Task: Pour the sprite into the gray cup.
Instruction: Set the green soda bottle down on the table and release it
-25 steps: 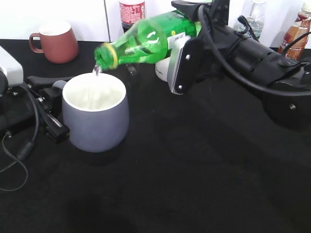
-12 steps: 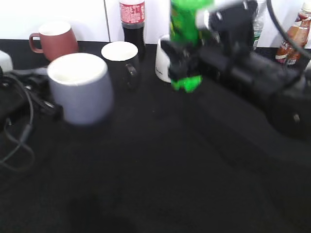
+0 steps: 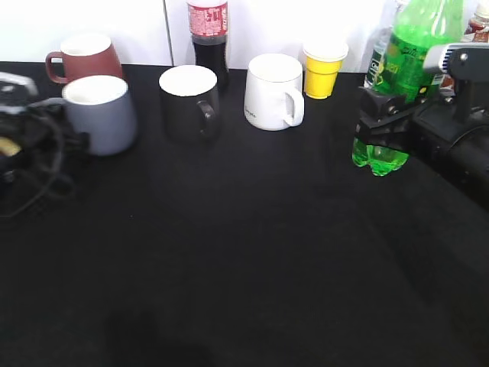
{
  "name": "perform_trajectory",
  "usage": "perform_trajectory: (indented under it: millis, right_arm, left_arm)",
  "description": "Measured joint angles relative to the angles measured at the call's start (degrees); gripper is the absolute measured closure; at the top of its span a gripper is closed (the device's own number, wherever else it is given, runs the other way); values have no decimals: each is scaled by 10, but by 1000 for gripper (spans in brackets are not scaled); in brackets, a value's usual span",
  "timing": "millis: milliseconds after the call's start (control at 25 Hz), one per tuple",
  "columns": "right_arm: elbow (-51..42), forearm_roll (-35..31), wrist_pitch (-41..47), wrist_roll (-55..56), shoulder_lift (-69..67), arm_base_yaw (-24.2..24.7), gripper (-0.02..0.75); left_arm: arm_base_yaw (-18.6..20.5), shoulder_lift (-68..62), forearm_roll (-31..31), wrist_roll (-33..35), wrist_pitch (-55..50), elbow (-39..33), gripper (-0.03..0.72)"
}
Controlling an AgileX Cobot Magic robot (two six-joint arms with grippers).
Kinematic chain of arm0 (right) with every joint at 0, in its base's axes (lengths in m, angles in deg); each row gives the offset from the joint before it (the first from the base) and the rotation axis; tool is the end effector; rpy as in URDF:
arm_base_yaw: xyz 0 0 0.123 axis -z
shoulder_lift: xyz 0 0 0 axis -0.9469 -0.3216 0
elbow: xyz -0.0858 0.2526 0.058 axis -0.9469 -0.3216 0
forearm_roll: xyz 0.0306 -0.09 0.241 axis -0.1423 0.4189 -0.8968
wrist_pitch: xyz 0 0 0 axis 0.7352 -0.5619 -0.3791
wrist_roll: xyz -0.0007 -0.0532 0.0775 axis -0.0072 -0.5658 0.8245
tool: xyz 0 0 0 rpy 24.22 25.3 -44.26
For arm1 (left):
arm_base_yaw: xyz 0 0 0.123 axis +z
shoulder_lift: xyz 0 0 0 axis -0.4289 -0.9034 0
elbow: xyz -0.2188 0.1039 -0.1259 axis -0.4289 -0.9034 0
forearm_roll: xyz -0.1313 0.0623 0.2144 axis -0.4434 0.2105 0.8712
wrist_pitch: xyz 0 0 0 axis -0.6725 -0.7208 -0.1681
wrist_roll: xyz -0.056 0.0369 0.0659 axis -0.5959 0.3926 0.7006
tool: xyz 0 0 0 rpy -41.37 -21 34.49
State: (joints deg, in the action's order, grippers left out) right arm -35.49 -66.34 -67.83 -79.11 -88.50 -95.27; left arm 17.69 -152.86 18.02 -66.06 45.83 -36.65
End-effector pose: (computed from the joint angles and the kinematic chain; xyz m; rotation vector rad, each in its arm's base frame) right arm 0.2696 0.1094 0.1689 -0.1516 1.6682 0.3374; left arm 0.3563 -0.0453 0.0978 0.1874 1.6909 0.0107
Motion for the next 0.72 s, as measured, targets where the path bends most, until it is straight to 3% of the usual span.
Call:
perform_trajectory:
  millis: [160, 280, 440, 640, 720]
  right_arm:
    - [0, -6, -7, -1, -4, 0, 301]
    - [-1, -11, -26, -2, -4, 0, 301]
    - [-1, -23, -35, -17, -9, 0, 301]
    - [90, -92, -38, -71, -120, 8, 301]
    - [148, -100, -38, -72, -183, 20, 301]
  left_arm:
    - [4, -57, 3, -4, -27, 96, 628]
    - [4, -59, 1, -6, -31, 93, 600]
    - [4, -24, 0, -9, -2, 17, 465]
    - [4, 143, 0, -9, -52, -155, 448]
    - [1, 232, -5, -9, -125, -171, 448]
